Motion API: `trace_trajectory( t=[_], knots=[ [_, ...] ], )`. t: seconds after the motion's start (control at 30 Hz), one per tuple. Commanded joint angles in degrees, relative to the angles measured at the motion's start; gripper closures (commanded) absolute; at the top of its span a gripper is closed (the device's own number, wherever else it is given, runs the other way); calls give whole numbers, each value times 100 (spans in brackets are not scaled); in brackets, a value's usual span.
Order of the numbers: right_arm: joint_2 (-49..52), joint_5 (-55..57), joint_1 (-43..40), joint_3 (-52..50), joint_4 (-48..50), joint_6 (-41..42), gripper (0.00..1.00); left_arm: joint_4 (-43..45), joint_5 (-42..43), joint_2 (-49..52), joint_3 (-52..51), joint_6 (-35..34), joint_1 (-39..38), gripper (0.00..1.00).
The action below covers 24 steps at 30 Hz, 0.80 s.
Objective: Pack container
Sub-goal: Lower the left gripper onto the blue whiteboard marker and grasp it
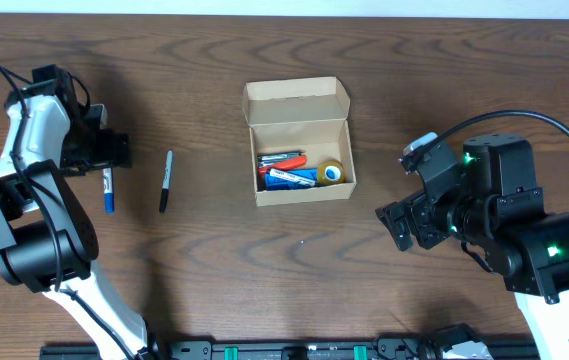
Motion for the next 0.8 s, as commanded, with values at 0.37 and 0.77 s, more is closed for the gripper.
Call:
trace_trajectory(
  t=[0.37,0.77],
  knots=[
    [2,-39,-35,15,-9,59,1,518,-4,129,-544,-120,20,13],
    [2,-37,-35,15,-9,59,1,1005,-28,140,-852,-170,13,17]
  ],
)
